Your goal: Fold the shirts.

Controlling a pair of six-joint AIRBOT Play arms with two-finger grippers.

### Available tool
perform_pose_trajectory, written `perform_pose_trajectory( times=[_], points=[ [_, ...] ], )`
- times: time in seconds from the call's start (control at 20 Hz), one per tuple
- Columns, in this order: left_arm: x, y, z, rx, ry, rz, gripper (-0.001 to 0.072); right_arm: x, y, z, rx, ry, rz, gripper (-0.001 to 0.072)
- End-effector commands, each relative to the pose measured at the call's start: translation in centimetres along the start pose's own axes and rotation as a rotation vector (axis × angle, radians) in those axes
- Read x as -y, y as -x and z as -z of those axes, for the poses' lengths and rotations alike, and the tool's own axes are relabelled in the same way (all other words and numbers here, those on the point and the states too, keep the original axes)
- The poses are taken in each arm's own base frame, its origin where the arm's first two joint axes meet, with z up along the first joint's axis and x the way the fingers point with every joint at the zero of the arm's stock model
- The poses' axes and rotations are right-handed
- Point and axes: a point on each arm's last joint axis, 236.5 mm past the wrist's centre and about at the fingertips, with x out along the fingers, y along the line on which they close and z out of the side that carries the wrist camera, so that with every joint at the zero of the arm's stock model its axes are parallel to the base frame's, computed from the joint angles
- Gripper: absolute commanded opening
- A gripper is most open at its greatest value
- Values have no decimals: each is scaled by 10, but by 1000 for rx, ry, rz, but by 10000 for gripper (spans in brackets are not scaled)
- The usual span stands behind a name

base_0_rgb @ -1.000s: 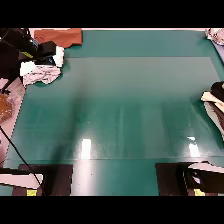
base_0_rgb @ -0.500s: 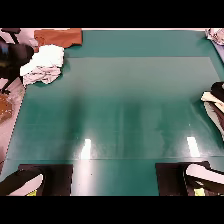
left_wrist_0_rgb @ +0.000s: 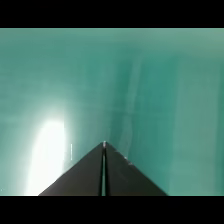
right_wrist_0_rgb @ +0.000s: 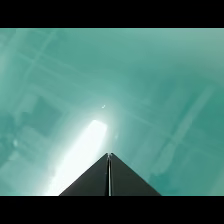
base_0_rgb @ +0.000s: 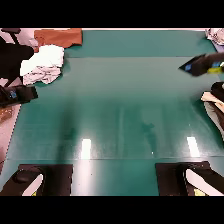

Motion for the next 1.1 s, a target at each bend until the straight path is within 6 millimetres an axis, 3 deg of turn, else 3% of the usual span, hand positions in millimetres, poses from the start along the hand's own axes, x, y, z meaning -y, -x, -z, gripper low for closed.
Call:
perform_pose_trajectory(
  times=[0.0, 0.2, 0.3, 0.5, 0.9, 1.05],
  points=[
    [-2, -10, 16, 7, 4, 6, 31, -11, -23, 51, 65, 34, 53, 22],
    [-3, -11, 15, 12, 2, 5, 31, -10, -28, 98, 97, 5, 91, 22],
    [-4, -11, 18, 0, 2, 1, 31, -10, -26, 109, 120, 6, 106, 22],
    [-5, -11, 23, -22, 3, -5, 31, -12, -11, 109, 224, 26, 146, 22],
    [2, -10, 0, 78, 3, 27, 31, -19, 3, 123, 305, 56, 171, 22],
    [4, -9, -6, 104, 3, 36, 31, -18, 12, 120, 336, 59, 190, 22]
  ],
)
